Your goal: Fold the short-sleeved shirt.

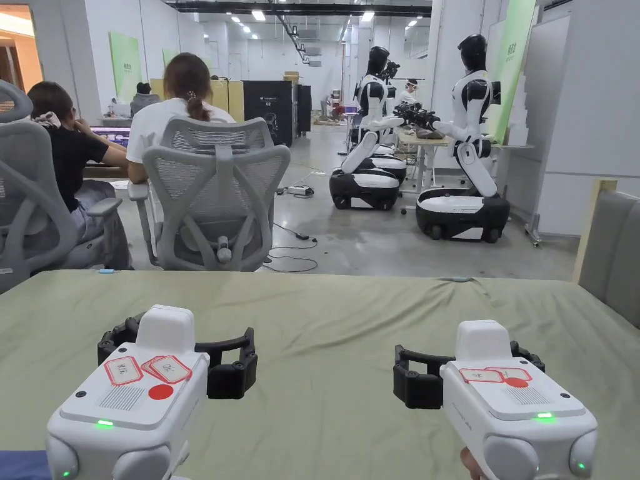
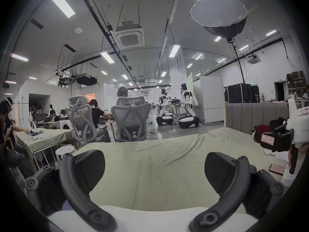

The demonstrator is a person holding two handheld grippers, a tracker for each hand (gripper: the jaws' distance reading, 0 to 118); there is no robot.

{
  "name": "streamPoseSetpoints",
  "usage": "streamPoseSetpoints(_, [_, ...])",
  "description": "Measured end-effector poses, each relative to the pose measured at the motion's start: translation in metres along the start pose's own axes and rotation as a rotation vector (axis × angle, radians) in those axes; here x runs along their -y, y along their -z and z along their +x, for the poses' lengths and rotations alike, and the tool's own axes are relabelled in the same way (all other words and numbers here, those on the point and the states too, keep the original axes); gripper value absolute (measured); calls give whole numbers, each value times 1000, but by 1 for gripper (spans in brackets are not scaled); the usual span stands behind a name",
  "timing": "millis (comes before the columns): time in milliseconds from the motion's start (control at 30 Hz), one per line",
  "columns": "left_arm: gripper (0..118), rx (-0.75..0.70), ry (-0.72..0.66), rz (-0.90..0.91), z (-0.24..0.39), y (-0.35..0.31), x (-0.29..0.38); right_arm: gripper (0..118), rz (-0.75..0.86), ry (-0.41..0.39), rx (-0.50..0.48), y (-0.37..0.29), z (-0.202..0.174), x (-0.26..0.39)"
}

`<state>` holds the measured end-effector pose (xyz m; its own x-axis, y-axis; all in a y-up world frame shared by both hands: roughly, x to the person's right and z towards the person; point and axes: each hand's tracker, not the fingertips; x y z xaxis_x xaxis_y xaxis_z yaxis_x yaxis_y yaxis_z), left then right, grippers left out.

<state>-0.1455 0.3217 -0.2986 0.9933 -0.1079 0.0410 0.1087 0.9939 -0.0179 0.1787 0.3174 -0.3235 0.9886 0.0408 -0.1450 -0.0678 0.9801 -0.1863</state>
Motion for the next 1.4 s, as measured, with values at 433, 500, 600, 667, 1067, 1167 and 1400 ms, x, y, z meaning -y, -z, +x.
streamPoseSetpoints(433, [118,-2,-32,-28,-5,-5,2,118,-110,118,172,6,-4,5])
streamPoseSetpoints(500, [118,-5,-35,-31,-6,-6,3,118,-104,120,168,2,-6,5])
streamPoseSetpoints(600, [118,-9,-40,-32,-6,-7,3,118,-93,116,152,-1,-9,3])
streamPoseSetpoints(667, [118,-14,-46,-30,-7,-8,3,118,-92,123,152,-1,-9,2])
streamPoseSetpoints(1067, [118,-20,-39,-23,-8,-14,-2,118,-67,80,195,-11,-12,-3])
streamPoseSetpoints(1167, [118,-21,-39,-22,-8,-15,-4,118,-57,73,190,-15,-13,-4])
streamPoseSetpoints(1400, [118,-20,-39,-16,-6,-20,-5,118,-53,60,147,-21,-12,-6])
